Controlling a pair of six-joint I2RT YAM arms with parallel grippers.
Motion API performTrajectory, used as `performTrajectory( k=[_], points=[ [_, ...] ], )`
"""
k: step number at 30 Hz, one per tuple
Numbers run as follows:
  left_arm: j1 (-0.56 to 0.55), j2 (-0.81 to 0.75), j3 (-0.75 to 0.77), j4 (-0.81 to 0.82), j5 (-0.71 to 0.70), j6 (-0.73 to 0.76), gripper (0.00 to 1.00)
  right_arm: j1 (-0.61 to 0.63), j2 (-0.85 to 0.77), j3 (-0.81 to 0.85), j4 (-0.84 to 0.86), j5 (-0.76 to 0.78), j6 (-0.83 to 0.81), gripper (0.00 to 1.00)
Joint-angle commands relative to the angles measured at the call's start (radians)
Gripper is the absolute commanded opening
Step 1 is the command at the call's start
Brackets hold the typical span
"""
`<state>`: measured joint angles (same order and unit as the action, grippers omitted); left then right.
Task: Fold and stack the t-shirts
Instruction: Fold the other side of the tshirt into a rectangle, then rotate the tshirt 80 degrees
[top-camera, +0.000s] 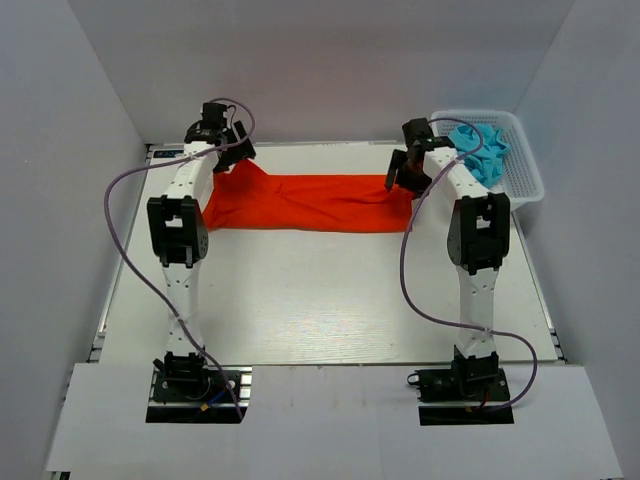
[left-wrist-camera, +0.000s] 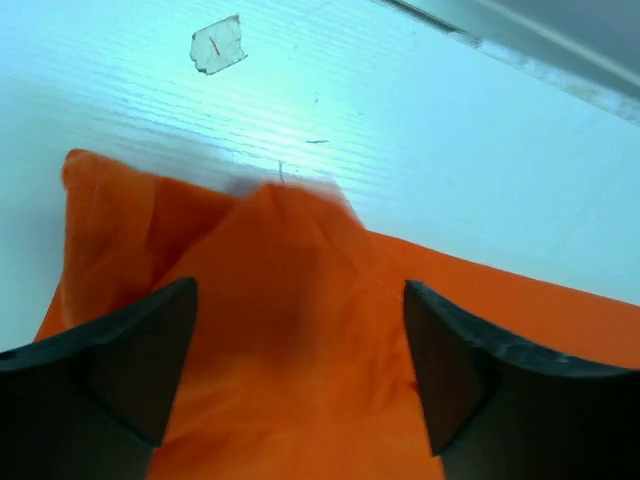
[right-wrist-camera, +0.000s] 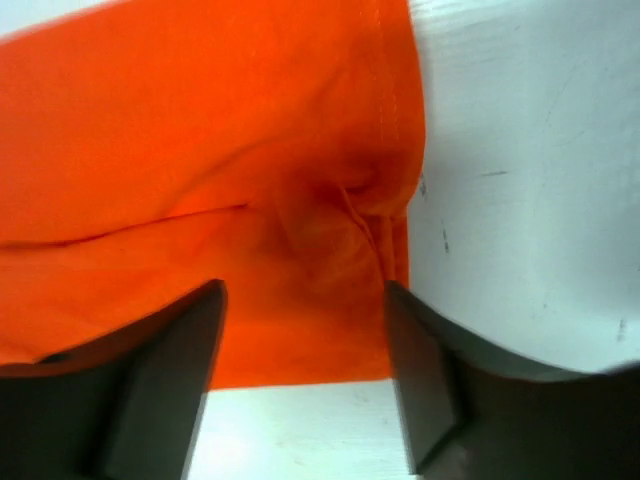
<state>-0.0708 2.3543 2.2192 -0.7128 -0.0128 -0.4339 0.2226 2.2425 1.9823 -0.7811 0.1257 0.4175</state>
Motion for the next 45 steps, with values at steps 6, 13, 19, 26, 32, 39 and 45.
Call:
performTrajectory(
  k=[6,13,19,26,32,39,45],
  points=[
    [0.006,-0.045,0.026,-0.005,0.017,-0.006,1.00,0.012,-0.064,0.083,0.054,-0.110,-0.082,0.90],
    [-0.006,-0.188,-0.116,-0.011,-0.044,-0.040,1.00,0.061,-0.116,-0.014,0.157,-0.215,-0.141,0.90],
    [-0.026,-0.211,-0.240,-0.056,-0.032,-0.040,1.00,0.095,-0.078,-0.060,0.115,-0.256,-0.146,0.90],
    [-0.026,-0.127,-0.306,-0.027,-0.021,-0.074,1.00,0.083,0.031,-0.019,0.227,-0.238,-0.120,0.90],
    [-0.026,0.042,-0.161,-0.112,-0.084,-0.077,1.00,0.063,0.138,0.041,0.299,-0.161,-0.112,0.90],
    [-0.026,0.170,-0.058,-0.056,-0.069,-0.086,1.00,0.066,0.043,-0.244,0.240,-0.219,-0.118,0.90],
    [-0.046,0.327,0.103,0.286,0.252,-0.245,1.00,0.173,-0.300,-0.623,0.194,-0.427,-0.115,0.90]
  ],
)
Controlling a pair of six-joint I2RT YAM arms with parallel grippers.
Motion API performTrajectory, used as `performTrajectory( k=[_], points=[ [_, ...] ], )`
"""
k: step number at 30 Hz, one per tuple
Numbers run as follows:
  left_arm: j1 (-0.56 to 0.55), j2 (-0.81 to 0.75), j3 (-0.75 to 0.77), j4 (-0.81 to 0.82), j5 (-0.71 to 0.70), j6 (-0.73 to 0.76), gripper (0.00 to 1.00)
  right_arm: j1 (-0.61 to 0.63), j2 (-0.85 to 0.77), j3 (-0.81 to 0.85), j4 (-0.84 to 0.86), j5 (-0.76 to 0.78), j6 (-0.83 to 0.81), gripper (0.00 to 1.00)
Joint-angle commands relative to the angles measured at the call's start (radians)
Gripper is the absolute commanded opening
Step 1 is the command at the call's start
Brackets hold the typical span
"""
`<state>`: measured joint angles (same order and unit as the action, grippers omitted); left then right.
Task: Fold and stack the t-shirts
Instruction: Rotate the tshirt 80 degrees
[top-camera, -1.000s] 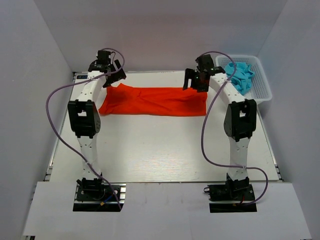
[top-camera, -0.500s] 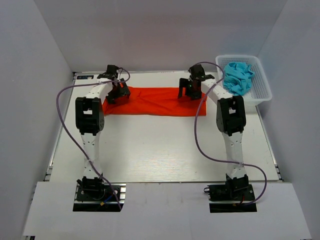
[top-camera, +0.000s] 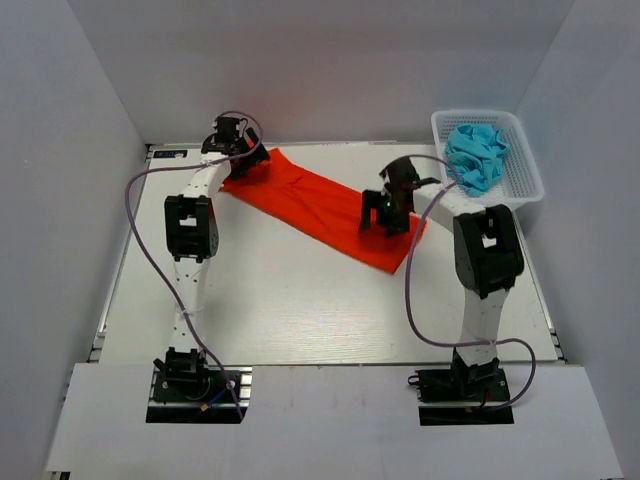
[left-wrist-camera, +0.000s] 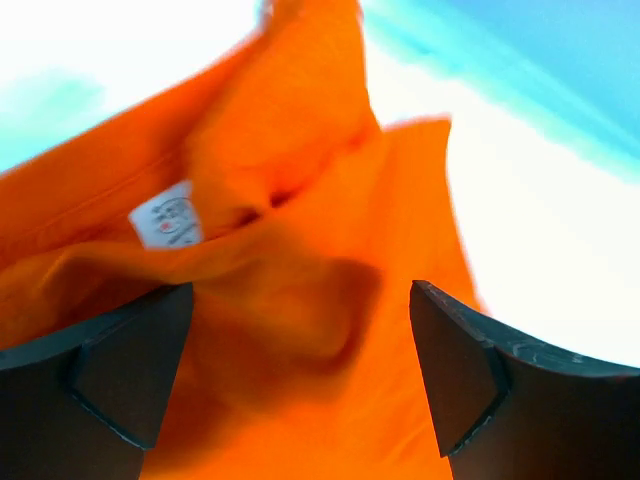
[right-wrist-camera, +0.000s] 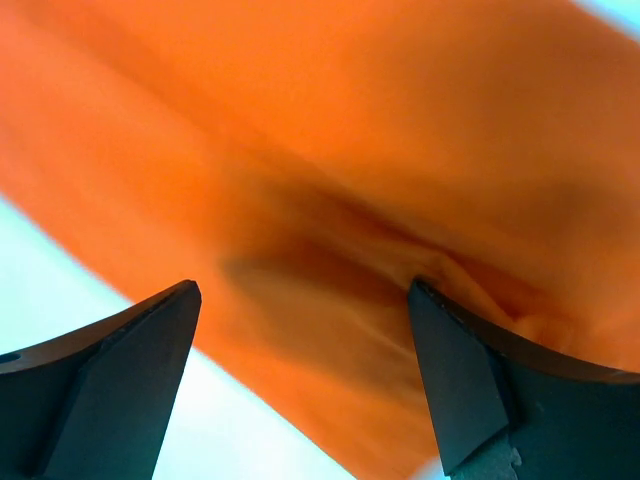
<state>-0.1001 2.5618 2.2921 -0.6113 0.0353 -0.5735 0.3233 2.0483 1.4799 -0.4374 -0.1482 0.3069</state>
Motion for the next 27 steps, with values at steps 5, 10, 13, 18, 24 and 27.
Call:
performTrajectory(
  k=[5,10,13,18,24,27],
  points=[
    [-0.062,0.319,0.164,0.512,0.317,-0.330,1.00,0.310,-0.287,-0.331,-0.209,-0.376,-0.043,0.90],
    [-0.128,0.373,0.165,0.645,0.305,-0.388,1.00,0.519,-0.306,-0.334,-0.089,-0.548,-0.077,0.90],
    [-0.147,0.383,0.165,0.653,0.235,-0.374,1.00,0.609,-0.257,-0.250,-0.064,-0.562,-0.141,0.90],
    [-0.156,0.321,0.156,0.622,0.170,-0.353,1.00,0.629,-0.345,-0.196,-0.107,-0.447,-0.172,0.90],
    [-0.147,0.148,0.199,0.601,0.215,-0.286,1.00,0.587,-0.477,-0.248,-0.106,-0.186,-0.013,0.90],
    [-0.147,-0.033,0.188,0.500,0.245,-0.131,1.00,0.543,-0.536,-0.254,-0.175,-0.093,0.044,0.90]
  ],
)
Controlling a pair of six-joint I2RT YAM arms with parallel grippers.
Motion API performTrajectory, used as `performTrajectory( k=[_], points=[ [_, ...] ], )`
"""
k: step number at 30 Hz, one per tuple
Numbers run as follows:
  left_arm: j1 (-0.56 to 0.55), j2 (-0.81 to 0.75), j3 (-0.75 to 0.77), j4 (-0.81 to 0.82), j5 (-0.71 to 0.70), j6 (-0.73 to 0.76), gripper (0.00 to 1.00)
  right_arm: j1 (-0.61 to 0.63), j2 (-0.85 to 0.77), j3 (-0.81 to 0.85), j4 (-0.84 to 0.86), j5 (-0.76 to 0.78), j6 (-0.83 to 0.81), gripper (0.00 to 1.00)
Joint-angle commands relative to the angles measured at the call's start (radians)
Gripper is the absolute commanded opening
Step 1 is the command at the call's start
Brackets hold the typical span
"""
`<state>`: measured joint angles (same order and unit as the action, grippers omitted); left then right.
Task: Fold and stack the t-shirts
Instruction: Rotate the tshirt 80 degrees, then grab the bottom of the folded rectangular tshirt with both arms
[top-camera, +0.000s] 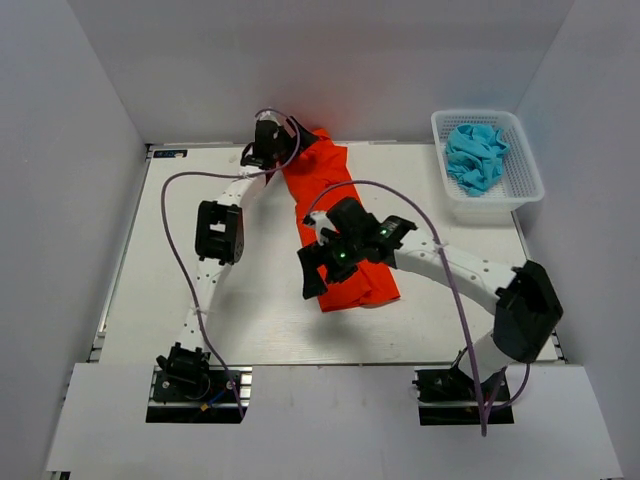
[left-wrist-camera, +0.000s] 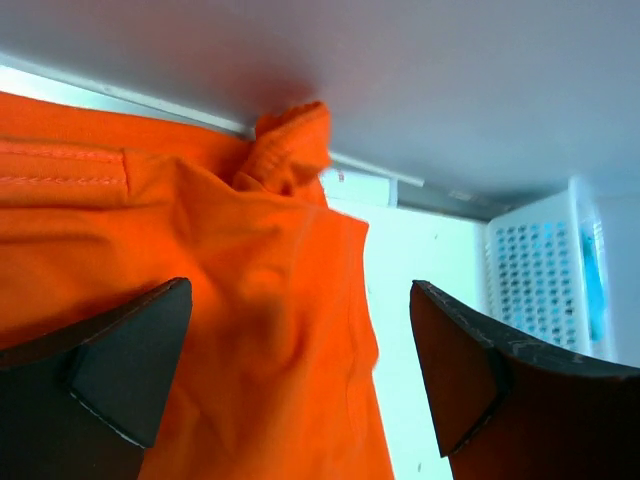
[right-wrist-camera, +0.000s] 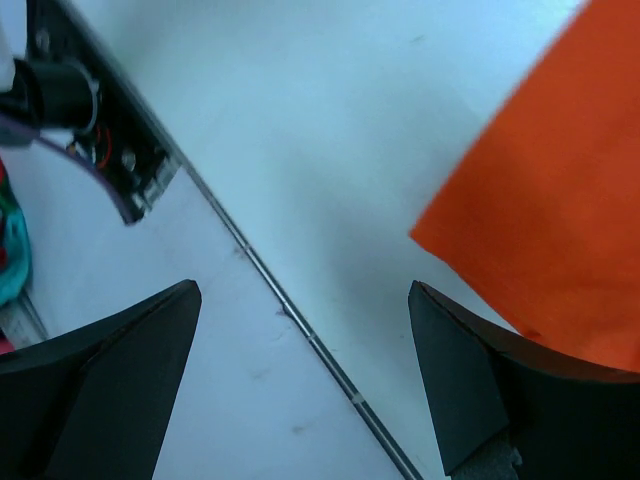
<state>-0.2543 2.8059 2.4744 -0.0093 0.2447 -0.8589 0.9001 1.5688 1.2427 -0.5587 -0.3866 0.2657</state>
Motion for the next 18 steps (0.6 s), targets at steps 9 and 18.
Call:
performTrajectory(
  k=[9,18],
  points=[
    [-0.098,-1.013,-0.741,-0.604,-0.185,0.347,1.00,-0.291,-0.256,-0.244,-0.046,0.336,0.228,0.90],
    [-0.495,-1.154,-1.290,-0.663,-0.010,0.114,1.00,-0.550,-0.242,-0.334,-0.155,0.249,0.218,0.90]
  ],
)
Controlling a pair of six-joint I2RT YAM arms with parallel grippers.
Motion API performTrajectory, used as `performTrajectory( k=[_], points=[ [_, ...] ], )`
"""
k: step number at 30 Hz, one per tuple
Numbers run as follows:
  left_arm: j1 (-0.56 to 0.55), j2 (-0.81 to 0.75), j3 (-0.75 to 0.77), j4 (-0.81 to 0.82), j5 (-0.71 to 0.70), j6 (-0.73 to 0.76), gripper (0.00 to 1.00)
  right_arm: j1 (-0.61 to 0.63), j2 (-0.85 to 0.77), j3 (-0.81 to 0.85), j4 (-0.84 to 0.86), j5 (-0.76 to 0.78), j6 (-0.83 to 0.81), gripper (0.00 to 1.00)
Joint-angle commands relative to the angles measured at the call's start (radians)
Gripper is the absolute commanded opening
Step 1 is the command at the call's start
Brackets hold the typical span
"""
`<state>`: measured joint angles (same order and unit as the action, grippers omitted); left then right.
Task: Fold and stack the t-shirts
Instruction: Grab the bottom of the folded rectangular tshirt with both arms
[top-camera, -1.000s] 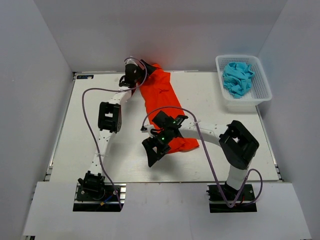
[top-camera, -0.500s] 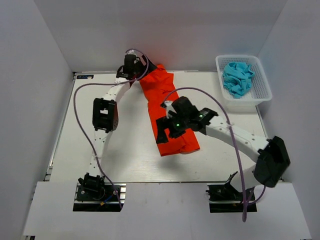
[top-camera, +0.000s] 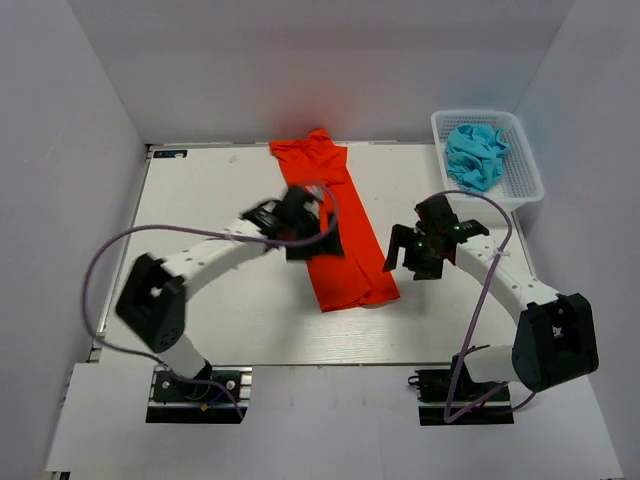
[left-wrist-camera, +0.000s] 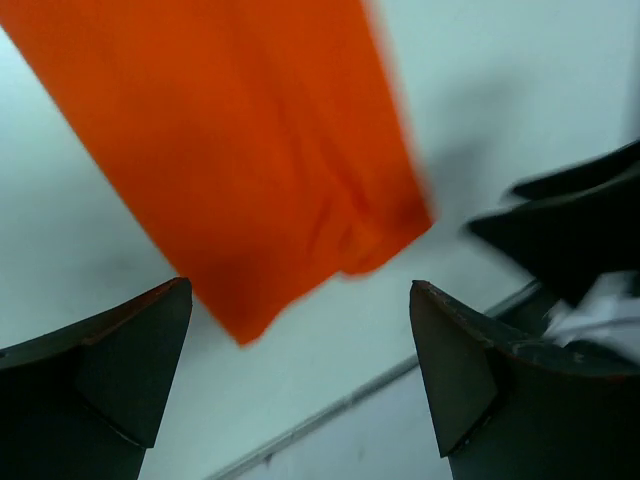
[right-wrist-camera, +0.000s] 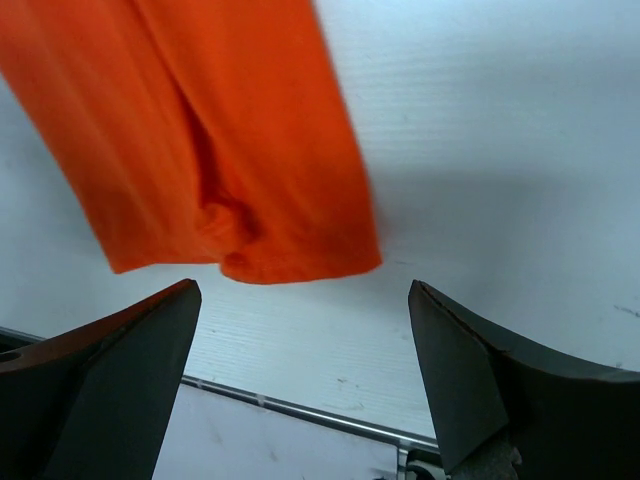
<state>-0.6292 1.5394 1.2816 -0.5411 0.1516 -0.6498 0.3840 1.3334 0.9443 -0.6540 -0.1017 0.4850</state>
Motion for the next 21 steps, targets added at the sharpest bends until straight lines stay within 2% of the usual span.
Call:
performTrajectory(
  k=[1,2,6,12,15,21],
  points=[
    [-0.163,0.137,-0.097,-0.131,0.083,-0.105,1.00,-0.037,-0.020,-0.048,-0.059,-0.041,-0.008,0.90],
    [-0.229,0.160,-0.082,-0.144,0.083,-0.117,1.00,-0.046,-0.029,-0.077,-0.052,-0.061,-0.017,0.90],
    [-0.286,0.249,-0.024,-0.209,0.010,-0.117,0.93,-0.069,-0.043,-0.122,-0.019,-0.059,-0.029,0.90],
    [-0.287,0.249,-0.001,-0.273,-0.115,-0.126,0.81,-0.082,0.006,-0.157,0.048,-0.151,-0.033,0.90],
    [-0.287,0.239,-0.022,-0.296,-0.145,-0.136,0.78,-0.083,0.021,-0.167,0.080,-0.148,-0.046,0.90],
    [-0.287,0.251,-0.050,-0.286,-0.193,-0.136,0.61,-0.082,0.052,-0.176,0.123,-0.122,-0.045,0.90]
  ],
)
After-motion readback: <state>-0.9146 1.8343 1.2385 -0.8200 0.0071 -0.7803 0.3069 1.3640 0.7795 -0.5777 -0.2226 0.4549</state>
